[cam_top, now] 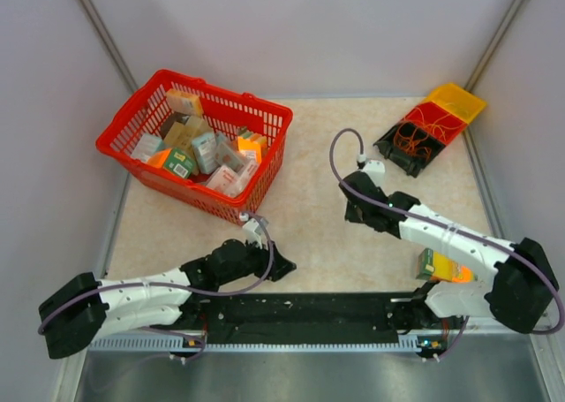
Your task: Untangle the cables
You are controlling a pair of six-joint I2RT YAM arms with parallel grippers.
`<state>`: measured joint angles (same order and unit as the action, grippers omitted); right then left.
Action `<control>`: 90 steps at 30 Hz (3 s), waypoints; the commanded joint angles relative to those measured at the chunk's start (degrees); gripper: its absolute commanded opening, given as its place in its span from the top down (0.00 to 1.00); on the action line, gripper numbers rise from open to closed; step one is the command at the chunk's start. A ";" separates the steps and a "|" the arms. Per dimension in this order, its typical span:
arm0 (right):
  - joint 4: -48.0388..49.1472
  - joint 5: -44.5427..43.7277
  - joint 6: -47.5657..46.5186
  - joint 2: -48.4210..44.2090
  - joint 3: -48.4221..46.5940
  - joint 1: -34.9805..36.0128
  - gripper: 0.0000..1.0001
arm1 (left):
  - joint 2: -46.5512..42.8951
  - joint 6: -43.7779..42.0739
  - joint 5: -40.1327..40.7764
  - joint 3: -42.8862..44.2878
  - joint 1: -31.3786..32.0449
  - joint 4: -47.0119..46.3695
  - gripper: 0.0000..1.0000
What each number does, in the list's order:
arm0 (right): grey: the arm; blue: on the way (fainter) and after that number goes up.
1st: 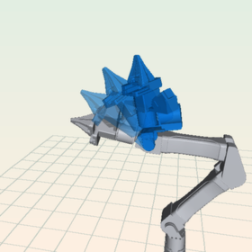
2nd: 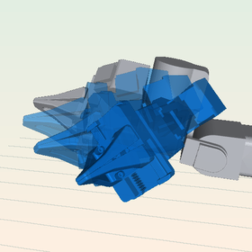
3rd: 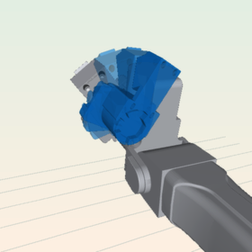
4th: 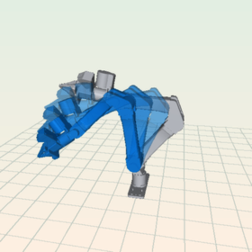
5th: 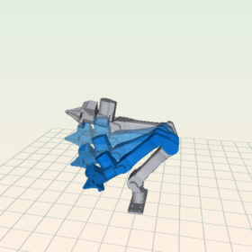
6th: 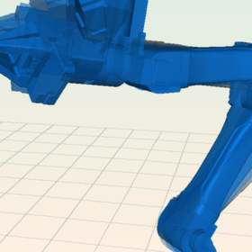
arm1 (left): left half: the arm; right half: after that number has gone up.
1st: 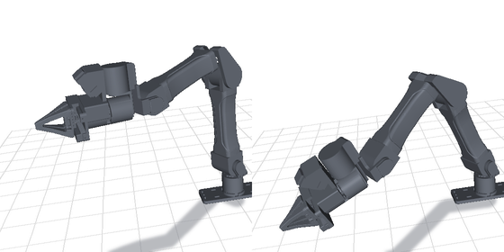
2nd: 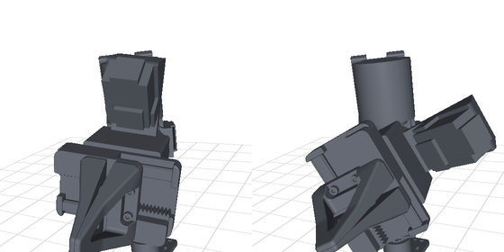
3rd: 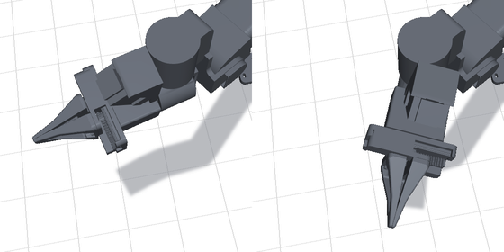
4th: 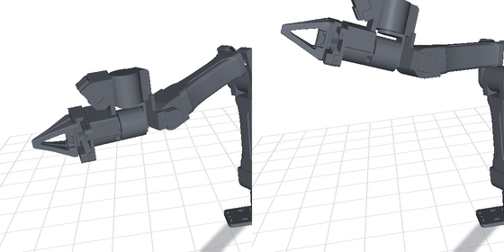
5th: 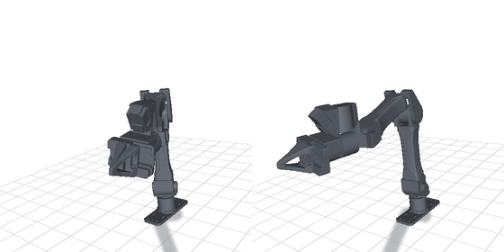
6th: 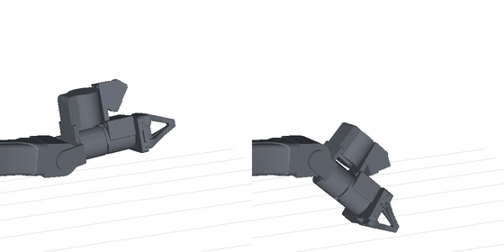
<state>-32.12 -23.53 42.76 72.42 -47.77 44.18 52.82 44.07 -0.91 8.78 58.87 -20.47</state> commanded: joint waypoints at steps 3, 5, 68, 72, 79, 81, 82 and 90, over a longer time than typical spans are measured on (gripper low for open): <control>4.78 -8.46 -6.10 -3.52 -11.80 -4.97 1.00 | -3.33 0.31 -1.81 -2.62 -0.95 -5.02 0.40; 5.22 -8.46 -8.04 -2.47 -15.76 -8.83 1.00 | -3.33 0.22 -2.34 -2.97 -1.30 -5.46 0.40; 17.71 4.45 -22.38 70.93 -91.01 -57.10 0.45 | 4.13 0.57 -15.97 -3.59 -11.50 -12.75 0.41; 14.37 4.73 -19.91 66.72 -90.92 -55.44 0.40 | 4.31 0.66 -15.88 -3.59 -11.50 -12.75 0.41; 10.41 -3.36 -21.32 47.67 -77.87 -42.02 0.34 | 4.05 1.19 -15.62 -3.76 -11.59 -12.23 0.41; 10.50 -4.86 -21.49 40.11 -68.91 -36.74 0.32 | 3.44 1.45 -15.09 -3.85 -11.59 -11.62 0.41; 10.41 -4.25 -21.15 35.99 -64.43 -34.36 0.32 | 3.08 1.63 -14.92 -3.94 -11.59 -11.18 0.41; 13.12 3.75 -14.11 2.41 -15.21 -15.81 0.28 | 0.01 1.98 -13.33 -4.65 -11.67 -7.75 0.40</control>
<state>-18.15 -20.38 24.69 86.78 -83.40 25.65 55.05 45.87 -15.44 3.40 47.48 -28.80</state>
